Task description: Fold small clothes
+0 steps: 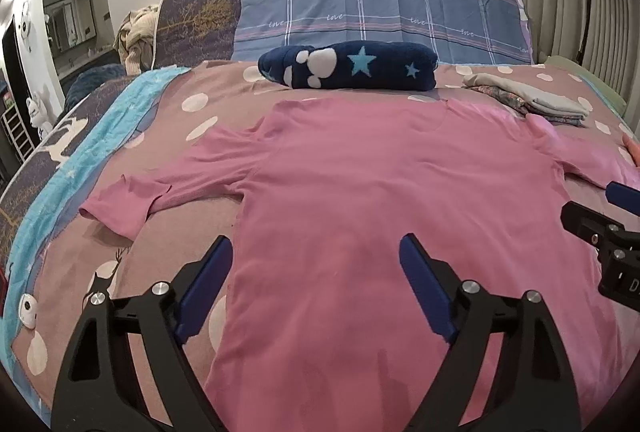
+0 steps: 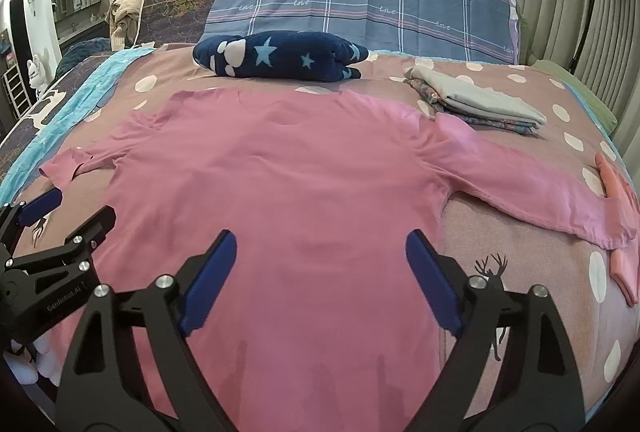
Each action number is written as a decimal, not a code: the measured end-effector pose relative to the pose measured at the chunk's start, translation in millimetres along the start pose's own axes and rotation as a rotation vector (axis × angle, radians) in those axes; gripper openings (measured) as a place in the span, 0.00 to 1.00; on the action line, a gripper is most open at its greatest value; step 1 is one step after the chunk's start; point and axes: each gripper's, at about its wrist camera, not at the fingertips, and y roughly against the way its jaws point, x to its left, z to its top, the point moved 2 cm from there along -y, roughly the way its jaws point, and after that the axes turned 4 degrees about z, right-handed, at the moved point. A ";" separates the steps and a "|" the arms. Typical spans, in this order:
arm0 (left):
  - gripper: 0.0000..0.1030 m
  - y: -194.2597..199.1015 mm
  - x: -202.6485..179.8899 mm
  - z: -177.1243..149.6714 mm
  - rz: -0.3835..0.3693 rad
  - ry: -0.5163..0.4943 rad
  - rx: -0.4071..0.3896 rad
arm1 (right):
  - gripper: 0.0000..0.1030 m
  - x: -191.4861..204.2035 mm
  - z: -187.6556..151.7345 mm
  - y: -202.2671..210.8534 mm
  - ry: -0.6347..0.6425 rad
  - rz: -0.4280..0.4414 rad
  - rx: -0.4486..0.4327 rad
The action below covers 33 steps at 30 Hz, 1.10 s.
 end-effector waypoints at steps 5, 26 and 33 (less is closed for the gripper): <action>0.82 -1.4 4.0 -0.6 0.008 0.004 0.004 | 0.78 0.0 1.4 -2.0 0.009 0.007 -0.002; 0.64 -8.5 22.2 -1.1 0.029 0.029 0.028 | 0.59 6.3 -0.6 -7.5 0.024 0.069 0.020; 0.55 -43.0 139.4 -8.9 0.205 0.289 0.135 | 0.45 -6.9 -9.8 -17.4 -0.019 0.127 0.072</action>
